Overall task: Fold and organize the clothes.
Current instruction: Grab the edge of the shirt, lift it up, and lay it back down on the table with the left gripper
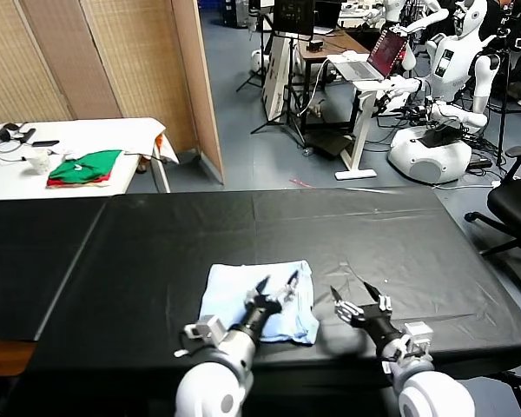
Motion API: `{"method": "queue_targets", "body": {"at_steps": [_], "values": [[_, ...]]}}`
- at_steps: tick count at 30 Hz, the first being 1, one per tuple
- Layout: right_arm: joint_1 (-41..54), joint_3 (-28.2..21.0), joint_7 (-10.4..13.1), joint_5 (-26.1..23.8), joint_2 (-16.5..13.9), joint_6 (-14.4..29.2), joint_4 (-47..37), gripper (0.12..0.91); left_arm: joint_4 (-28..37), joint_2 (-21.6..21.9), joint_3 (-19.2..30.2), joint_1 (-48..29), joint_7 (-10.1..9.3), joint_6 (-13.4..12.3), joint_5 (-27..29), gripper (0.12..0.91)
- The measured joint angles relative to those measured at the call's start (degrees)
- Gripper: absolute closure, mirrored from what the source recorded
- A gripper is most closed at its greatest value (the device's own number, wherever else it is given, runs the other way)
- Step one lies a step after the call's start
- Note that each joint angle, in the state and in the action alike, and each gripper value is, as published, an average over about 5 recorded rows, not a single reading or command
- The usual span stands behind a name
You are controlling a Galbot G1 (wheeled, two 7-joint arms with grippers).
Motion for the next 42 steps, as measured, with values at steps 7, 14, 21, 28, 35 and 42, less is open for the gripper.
{"method": "queue_targets", "body": {"at_steps": [7, 14, 21, 28, 35, 42], "values": [[6.3, -7.7, -0.1, -6.6, 1.3, -3.4, -5.3, 0.118, -0.5, 5.7, -5.8, 2.0, -0.11, -2.7, 5.8, 0.123], [6.2, -9.5, 2.3, -15.1, 1.7, -9.4, -5.6, 0.118, -0.3, 7.0, -9.5, 3.9, -0.12, -4.2, 8.3, 0.123], [4.7, -7.1, 4.1, -9.6, 2.4, -4.5, -2.9, 0.118, 1.0, 6.2, -11.5, 4.5, 0.59, -4.9, 7.8, 0.123], [2.1, -2.2, 2.6, 0.3, 2.2, -1.8, 0.9, 0.118, 2.0, 4.3, -12.8, 5.8, 3.07, -5.1, 2.7, 0.123], [-0.2, 1.6, 2.5, 3.0, 2.1, -1.1, 4.7, 0.118, 3.4, 2.4, -12.5, 5.6, 4.59, -4.7, -0.1, 0.123], [-1.5, 2.9, 2.5, 3.2, 2.4, -0.5, 6.8, 0.118, 5.1, 2.0, -12.5, 4.8, 4.65, -4.6, -1.9, 0.126]]}}
